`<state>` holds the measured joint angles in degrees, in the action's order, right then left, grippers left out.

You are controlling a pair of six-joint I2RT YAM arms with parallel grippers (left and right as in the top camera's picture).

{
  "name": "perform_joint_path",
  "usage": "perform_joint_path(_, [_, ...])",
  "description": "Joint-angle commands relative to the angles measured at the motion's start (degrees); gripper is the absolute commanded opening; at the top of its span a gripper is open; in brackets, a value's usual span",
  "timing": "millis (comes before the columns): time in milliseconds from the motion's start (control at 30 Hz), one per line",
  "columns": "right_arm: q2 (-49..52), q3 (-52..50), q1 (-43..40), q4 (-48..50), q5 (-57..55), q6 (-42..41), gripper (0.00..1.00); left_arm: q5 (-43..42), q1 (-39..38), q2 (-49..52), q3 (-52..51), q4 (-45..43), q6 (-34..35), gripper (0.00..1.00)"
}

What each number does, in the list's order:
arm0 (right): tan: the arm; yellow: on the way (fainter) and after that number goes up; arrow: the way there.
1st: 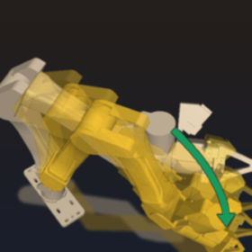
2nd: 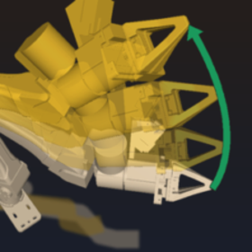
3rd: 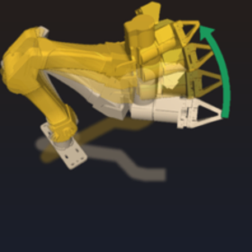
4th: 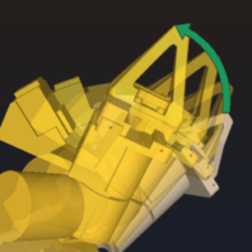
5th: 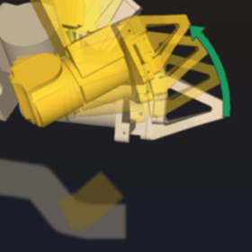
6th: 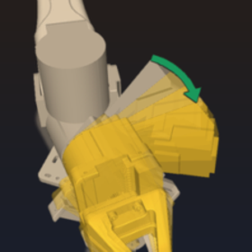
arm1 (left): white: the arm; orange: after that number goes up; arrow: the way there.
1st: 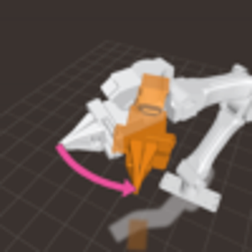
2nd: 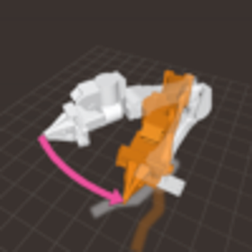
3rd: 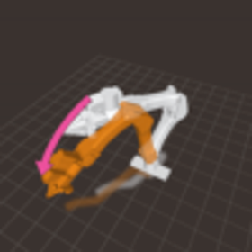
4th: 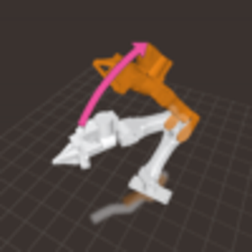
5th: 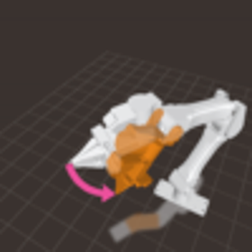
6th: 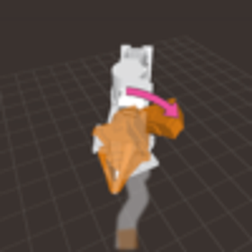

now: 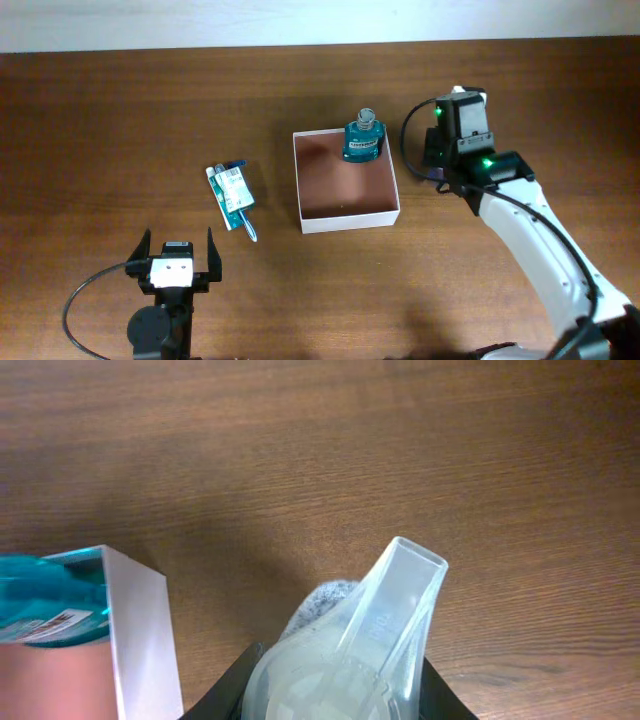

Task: Pack container
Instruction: 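Grasp the foam soap pump bottle with right gripper and lift, then carry soap bottle over the box and lower beside the Listerine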

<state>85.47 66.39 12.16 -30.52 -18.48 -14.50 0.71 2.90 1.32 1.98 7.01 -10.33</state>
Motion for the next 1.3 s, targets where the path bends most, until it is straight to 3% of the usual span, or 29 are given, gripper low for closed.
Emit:
perform_joint_path(0, [-5.6,0.17,0.26,-0.61,-0.52,0.96,0.25,0.39,-0.28,-0.33,-0.39,-0.17,-0.94,0.99])
perform_joint_path(367, [-14.53,0.33,0.26,-5.22,6.69,0.55,0.25,0.39,-0.28,-0.33,-0.39,-0.17,-0.94,0.99])
perform_joint_path(667, [-16.11,4.42,0.66,-10.67,12.55,0.57,0.25,0.42,-0.28,-0.33,-0.39,-0.17,-0.94,0.99])
perform_joint_path(1000, [-16.04,9.73,8.37,-12.15,12.26,0.87,0.25,0.42,-0.28,-0.33,-0.39,-0.17,-0.94,0.99])
perform_joint_path(1267, [-14.01,10.69,12.7,-11.93,11.72,8.2,0.27,0.39,-0.28,-0.33,-0.39,-0.17,-0.94,0.99])
